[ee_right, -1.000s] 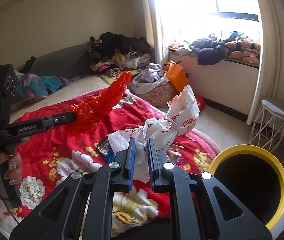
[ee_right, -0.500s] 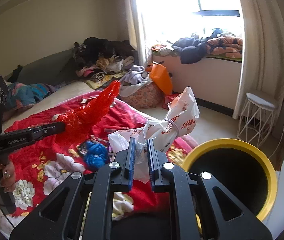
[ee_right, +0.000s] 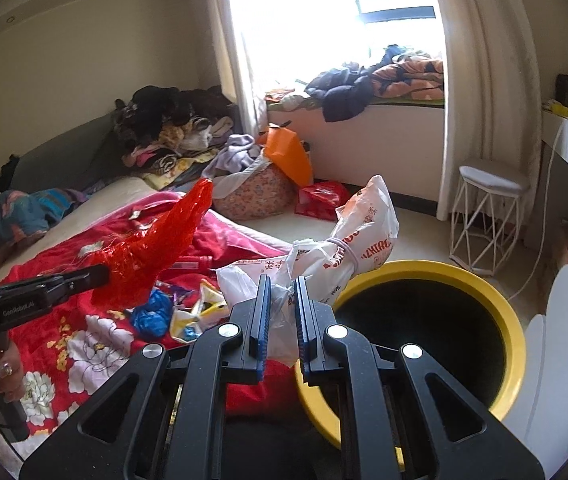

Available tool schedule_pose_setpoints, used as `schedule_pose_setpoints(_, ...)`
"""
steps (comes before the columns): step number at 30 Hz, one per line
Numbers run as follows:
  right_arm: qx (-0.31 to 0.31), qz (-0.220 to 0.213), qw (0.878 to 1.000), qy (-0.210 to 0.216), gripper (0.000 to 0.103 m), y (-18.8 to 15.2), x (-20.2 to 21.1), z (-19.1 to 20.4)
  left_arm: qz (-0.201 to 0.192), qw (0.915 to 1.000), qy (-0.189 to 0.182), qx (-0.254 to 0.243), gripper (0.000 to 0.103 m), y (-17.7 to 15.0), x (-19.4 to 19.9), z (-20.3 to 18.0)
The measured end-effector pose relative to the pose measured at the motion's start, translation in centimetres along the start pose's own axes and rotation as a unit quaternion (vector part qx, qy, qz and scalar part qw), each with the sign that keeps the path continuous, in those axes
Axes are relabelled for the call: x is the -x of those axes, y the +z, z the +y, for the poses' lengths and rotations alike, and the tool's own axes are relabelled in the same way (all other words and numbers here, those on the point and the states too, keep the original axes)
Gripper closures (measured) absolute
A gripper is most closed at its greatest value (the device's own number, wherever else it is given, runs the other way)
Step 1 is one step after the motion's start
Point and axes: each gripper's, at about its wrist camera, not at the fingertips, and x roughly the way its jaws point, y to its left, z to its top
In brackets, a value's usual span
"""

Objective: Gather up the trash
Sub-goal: 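Lift and carry both plastic bags over the bin with both tools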

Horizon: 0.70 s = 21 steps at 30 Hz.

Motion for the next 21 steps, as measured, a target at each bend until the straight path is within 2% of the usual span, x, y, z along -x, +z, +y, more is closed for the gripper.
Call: schedule_pose_setpoints(21,-0.04,0.009,0.998,-0.052,0.091,-1.2,1.3,-6.4,0.041,0.9975,-0.032,-0.047,0.1,-0.7,-4.8,-6.1)
